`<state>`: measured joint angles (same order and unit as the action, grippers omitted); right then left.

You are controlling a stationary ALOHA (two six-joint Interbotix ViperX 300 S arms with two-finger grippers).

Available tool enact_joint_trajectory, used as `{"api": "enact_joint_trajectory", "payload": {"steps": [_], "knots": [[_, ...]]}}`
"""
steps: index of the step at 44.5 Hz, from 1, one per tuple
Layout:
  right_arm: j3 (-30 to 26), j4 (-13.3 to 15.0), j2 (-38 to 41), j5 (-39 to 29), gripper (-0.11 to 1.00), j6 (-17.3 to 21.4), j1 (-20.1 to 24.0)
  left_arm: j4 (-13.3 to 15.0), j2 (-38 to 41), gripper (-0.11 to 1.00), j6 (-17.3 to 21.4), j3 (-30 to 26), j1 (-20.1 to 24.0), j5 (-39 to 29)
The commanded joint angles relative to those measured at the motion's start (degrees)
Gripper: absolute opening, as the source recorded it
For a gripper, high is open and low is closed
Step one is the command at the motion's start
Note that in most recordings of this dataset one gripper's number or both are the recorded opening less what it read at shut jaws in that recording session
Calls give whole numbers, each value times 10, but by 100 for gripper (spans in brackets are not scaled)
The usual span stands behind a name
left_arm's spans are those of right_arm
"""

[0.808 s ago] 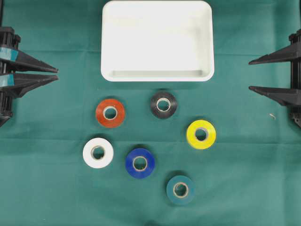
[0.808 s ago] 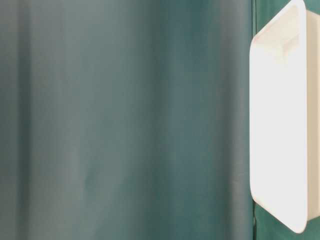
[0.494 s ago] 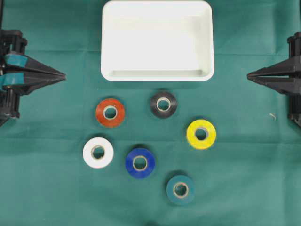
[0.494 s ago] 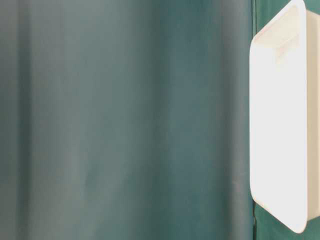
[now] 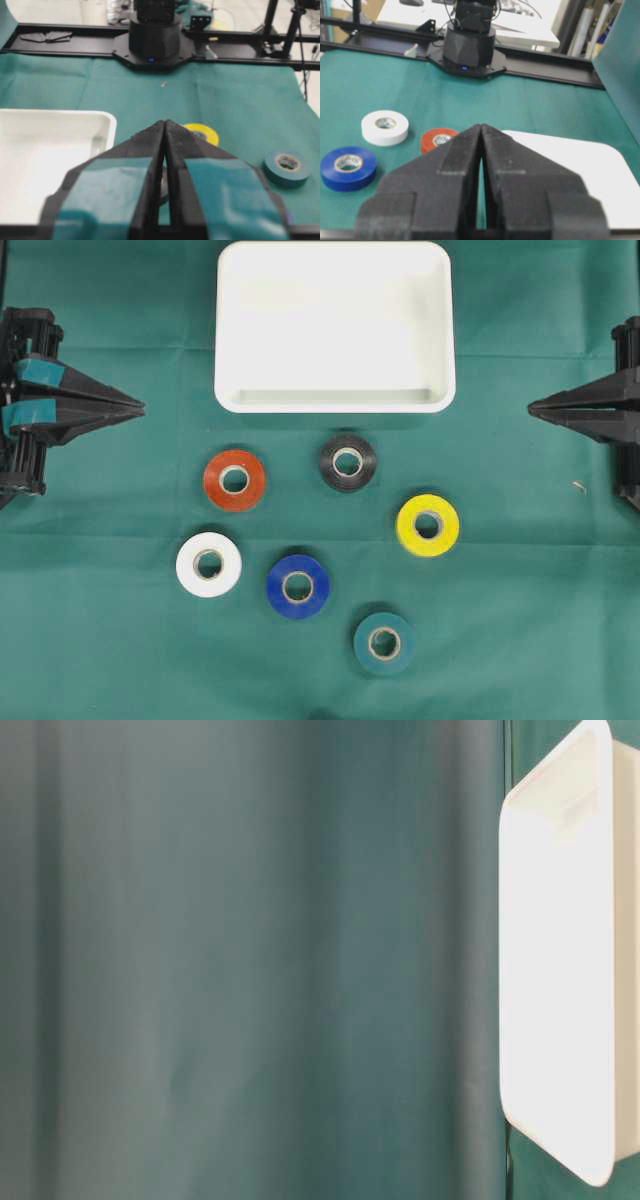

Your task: Put the tape into the white case with the left arm.

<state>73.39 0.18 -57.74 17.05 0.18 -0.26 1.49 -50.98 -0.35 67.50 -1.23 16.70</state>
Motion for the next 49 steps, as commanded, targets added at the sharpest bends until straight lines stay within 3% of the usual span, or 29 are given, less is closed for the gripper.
{"api": "enact_joint_trajectory", "payload": {"steps": [1,12,17,34,49], "knots": [[1,-1,-10,6,-9,1,0,1,1,14,2,-11,-4,2],[25,0,-51,4,-9,1,-1,1,-4,80,6,-5,-4,2],[33,1,-59,2,-9,1,0,1,-4,98,5,-2,-4,2],[91,27,-55,-27,-9,0,0,1,5,99,1,32,-4,-8],[150,31,-65,-54,-9,1,0,1,5,99,1,36,-4,-51]]}}
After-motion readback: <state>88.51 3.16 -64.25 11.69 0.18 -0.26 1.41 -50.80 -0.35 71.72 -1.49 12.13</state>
